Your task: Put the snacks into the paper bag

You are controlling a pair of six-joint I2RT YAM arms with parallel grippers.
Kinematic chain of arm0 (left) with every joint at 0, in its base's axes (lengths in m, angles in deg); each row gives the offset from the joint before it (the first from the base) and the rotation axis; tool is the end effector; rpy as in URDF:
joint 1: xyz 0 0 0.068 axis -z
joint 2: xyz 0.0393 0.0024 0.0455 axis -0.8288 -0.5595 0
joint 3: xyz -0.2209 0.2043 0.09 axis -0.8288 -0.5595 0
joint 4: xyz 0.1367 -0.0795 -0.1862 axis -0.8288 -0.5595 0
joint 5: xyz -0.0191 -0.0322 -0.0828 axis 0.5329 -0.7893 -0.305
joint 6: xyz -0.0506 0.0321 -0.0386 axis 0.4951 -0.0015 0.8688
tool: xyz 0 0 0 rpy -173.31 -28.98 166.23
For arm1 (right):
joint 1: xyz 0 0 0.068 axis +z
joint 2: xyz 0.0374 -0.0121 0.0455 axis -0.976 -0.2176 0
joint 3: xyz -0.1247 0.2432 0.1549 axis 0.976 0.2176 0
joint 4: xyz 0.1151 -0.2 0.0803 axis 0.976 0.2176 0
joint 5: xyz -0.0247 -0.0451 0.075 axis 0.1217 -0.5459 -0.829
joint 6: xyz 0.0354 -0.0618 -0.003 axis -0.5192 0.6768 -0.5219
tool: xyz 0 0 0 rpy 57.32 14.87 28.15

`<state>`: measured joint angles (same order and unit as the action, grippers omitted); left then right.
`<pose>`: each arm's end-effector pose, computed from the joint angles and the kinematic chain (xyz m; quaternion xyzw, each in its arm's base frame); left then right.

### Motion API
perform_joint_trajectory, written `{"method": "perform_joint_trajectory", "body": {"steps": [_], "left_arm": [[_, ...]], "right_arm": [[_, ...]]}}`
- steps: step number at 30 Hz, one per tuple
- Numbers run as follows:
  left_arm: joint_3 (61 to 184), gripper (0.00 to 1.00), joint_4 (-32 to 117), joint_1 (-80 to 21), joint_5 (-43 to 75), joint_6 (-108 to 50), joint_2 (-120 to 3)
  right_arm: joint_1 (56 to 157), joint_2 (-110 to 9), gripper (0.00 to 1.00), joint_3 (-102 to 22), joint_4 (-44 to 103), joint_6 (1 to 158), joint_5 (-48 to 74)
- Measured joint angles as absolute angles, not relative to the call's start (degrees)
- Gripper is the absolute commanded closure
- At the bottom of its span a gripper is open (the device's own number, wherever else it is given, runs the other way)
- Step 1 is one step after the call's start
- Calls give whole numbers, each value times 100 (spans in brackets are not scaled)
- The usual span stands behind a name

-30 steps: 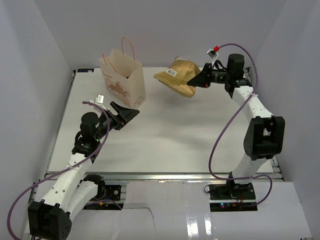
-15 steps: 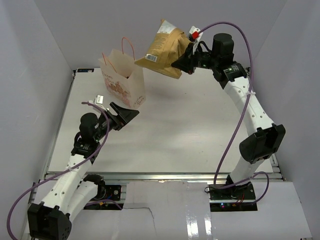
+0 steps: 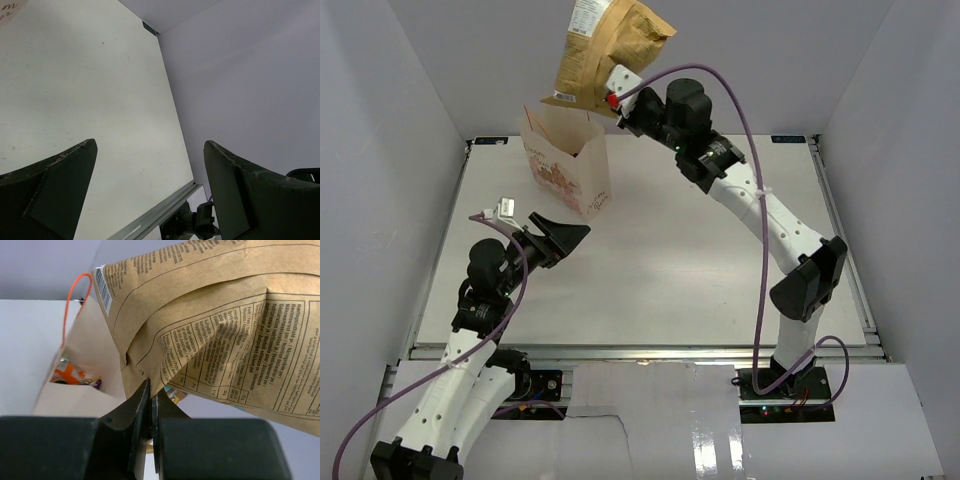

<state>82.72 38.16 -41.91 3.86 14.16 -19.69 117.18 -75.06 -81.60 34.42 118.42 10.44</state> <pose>0.1243 -0.0520 0.3246 -0.1423 0.7303 -0.4768 0.4680 0.3329 0.2909 0.5279 -0.4471 0.4977 0.1099 0.7351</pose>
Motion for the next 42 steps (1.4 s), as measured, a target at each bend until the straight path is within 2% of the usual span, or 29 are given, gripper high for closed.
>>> {"method": "perform_joint_trajectory", "body": {"steps": [7,14,31,42], "left_arm": [[8244,2,3536,-4191,535,1390,-1630],[8185,2,3278,-4191,639,1352,-1372],[8152,2,3083,-4191,725,1285,-1143],[8102,2,3020,-4191,725,1265,-1044]], "right_arm": [[12209,-8262,92,-8197,2368,12705,2338],[12397,-9313,92,-9266,1916,13236,3129],[13073,-9348,92,-8070,779,14954,3854],[13077,-9394,92,-7983,762,15258,4007]]}}
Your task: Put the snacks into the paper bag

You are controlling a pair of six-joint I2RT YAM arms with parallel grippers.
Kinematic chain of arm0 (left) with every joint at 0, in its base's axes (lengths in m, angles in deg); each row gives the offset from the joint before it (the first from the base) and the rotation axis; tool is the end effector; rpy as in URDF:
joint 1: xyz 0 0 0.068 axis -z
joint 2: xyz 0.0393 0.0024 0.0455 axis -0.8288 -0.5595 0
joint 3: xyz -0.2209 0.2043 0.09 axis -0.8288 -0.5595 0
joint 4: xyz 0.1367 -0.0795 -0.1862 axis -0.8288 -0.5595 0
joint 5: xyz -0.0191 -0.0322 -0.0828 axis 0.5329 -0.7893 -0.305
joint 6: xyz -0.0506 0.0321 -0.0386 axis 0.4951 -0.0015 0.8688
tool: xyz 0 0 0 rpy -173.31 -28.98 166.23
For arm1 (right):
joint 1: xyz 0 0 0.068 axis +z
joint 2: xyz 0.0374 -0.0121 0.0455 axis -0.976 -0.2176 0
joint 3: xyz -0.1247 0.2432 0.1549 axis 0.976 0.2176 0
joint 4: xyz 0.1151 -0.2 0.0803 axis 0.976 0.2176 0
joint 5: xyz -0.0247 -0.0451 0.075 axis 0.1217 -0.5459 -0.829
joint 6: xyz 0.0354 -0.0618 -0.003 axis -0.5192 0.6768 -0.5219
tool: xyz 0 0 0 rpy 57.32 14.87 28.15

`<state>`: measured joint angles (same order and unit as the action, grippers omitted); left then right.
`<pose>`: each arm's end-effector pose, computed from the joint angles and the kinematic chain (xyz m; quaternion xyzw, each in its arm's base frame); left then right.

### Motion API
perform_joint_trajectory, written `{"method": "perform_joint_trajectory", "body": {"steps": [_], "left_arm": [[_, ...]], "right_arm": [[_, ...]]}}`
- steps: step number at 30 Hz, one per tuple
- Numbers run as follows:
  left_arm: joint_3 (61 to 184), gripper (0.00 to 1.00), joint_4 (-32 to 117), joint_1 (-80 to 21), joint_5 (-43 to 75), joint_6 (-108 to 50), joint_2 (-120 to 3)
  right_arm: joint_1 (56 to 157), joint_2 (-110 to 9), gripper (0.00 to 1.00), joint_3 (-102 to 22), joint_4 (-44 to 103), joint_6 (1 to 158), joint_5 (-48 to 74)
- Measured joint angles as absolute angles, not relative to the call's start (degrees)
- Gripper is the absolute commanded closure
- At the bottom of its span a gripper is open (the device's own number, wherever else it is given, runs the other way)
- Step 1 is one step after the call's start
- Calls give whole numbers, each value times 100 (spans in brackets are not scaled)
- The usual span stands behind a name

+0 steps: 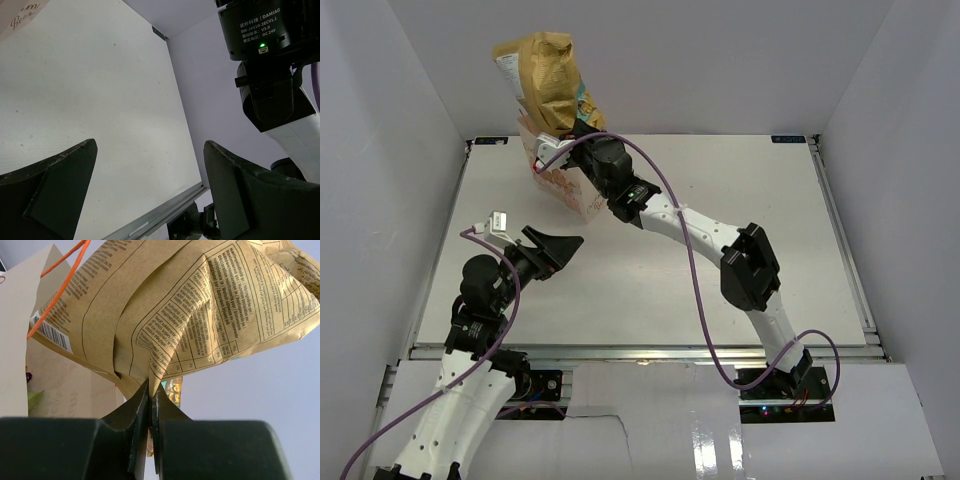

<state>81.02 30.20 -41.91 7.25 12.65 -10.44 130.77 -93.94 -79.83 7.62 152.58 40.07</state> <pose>0.0932 -0.0408 0.3116 -0.1533 0.7311 -0.4530 0.4865 0.3451 0.4317 0.4185 -0.4709 0.4216 -0.1906 0.7511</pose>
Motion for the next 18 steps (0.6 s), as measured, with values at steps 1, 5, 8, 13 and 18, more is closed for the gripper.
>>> {"method": "perform_joint_trajectory", "body": {"steps": [1,5,8,13,18], "left_arm": [[8102,2,3018,-4191,727,1265,-1038],[8102,2,3003,-4191,727,1263,-996],[8102,2,3000,-4191,729,1247,-974],[8102,2,2998,-4191,731,1243,-974],[8102,2,3000,-4191,731,1243,-974]], "right_arm": [[13073,-9407,92,-7983,760,15260,4010],[13071,-9468,85,-7900,716,15275,4007],[13071,-9486,81,-7747,718,15295,4010],[13071,-9486,71,-7314,594,15308,3999],[13068,-9425,57,-6993,281,15376,3979]]}}
